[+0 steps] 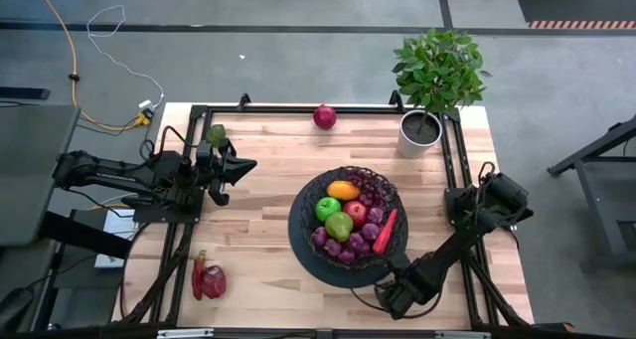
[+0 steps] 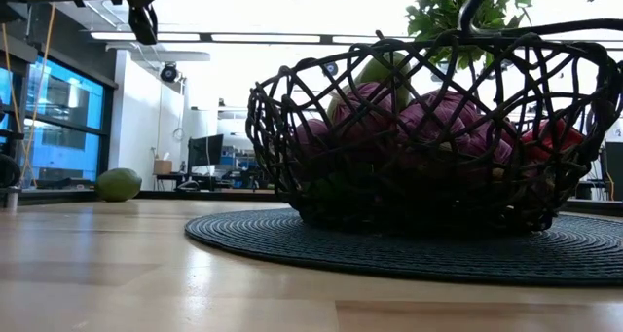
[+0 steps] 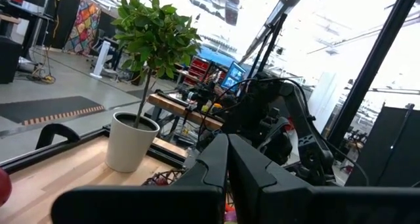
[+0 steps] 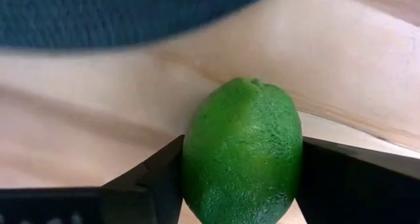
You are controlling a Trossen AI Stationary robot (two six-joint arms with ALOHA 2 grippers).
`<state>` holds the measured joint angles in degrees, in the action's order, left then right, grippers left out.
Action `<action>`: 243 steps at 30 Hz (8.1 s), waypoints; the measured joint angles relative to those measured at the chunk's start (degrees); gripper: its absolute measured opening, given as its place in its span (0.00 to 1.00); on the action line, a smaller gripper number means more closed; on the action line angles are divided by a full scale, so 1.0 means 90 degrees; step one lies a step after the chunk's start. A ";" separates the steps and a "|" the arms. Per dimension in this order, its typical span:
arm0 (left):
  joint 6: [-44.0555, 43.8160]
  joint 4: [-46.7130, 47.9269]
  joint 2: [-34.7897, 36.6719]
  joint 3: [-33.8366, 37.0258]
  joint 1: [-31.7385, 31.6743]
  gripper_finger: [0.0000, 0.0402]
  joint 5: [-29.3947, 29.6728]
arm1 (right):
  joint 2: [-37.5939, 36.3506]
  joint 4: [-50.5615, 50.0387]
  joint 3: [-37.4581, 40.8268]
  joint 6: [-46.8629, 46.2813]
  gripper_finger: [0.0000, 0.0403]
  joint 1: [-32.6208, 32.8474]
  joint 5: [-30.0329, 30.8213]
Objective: Build produce basket
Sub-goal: Put the green lime into the basket
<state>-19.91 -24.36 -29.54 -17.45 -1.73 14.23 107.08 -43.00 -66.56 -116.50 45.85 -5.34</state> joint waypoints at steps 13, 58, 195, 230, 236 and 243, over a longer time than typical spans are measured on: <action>-0.0099 -0.0007 0.0000 0.0000 0.0002 0.00 0.0010 | -0.1934 0.1579 -0.0003 0.4590 0.47 -0.0007 -0.0503; 0.1196 0.1132 -0.0304 -0.1219 0.0002 0.00 -0.0016 | -0.5429 0.7230 0.3361 1.1831 0.47 -0.4930 0.0376; 0.1235 0.1256 -0.0364 -0.1382 0.0000 0.00 0.0154 | -0.7573 0.2367 0.3325 1.0933 0.87 -0.4209 0.1782; 0.1091 0.1251 -0.0364 -0.1382 0.0002 0.00 -0.0461 | -0.7452 0.5774 0.4270 1.1668 0.80 -0.4415 0.2370; 0.0997 0.1319 -0.0365 -0.1382 0.0002 0.00 -0.0726 | -0.6884 0.5205 0.3581 1.2262 0.77 -0.4442 0.2355; 0.0997 0.1430 -0.0364 -0.1380 0.0000 0.00 -0.0647 | -0.6687 0.5166 0.3419 1.2373 0.73 -0.4442 0.2117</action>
<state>-10.94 -11.49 -32.82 -29.88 -1.73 8.40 46.89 3.49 -35.79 -5.15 5.87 13.72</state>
